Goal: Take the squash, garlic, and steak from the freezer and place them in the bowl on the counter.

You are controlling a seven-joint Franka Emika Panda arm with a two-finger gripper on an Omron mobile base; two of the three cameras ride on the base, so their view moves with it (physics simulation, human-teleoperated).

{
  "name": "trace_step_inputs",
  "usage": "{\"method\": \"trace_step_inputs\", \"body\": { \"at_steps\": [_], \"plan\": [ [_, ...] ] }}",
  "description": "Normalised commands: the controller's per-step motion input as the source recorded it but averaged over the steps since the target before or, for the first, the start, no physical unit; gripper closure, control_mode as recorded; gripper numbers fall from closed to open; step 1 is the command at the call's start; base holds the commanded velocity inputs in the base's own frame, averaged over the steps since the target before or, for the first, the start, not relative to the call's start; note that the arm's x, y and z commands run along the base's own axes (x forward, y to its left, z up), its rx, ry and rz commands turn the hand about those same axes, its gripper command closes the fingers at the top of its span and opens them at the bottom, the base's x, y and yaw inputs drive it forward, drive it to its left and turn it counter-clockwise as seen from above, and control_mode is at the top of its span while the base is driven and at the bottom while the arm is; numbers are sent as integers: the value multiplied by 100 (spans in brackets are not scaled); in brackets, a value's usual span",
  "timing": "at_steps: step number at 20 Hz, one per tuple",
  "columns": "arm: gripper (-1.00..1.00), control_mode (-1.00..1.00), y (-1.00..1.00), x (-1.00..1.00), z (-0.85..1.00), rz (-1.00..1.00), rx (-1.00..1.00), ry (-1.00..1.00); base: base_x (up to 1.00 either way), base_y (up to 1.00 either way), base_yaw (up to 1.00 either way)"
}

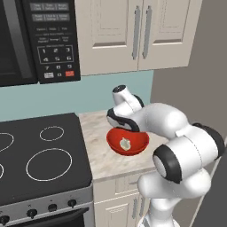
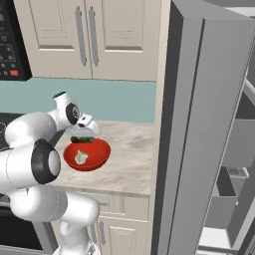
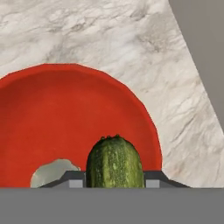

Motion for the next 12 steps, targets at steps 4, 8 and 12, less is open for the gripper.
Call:
{"method": "trace_step_inputs", "body": {
  "at_steps": [4,8,12],
  "plan": [
    [100,-100,-8,3,-6,0,14,-29,0,0,0],
    [100,-100,0,38,-8,0,5,-1,0,0,0],
    [100,-100,0,57,-17,0,1,-4,0,0,0]
  ]
}}
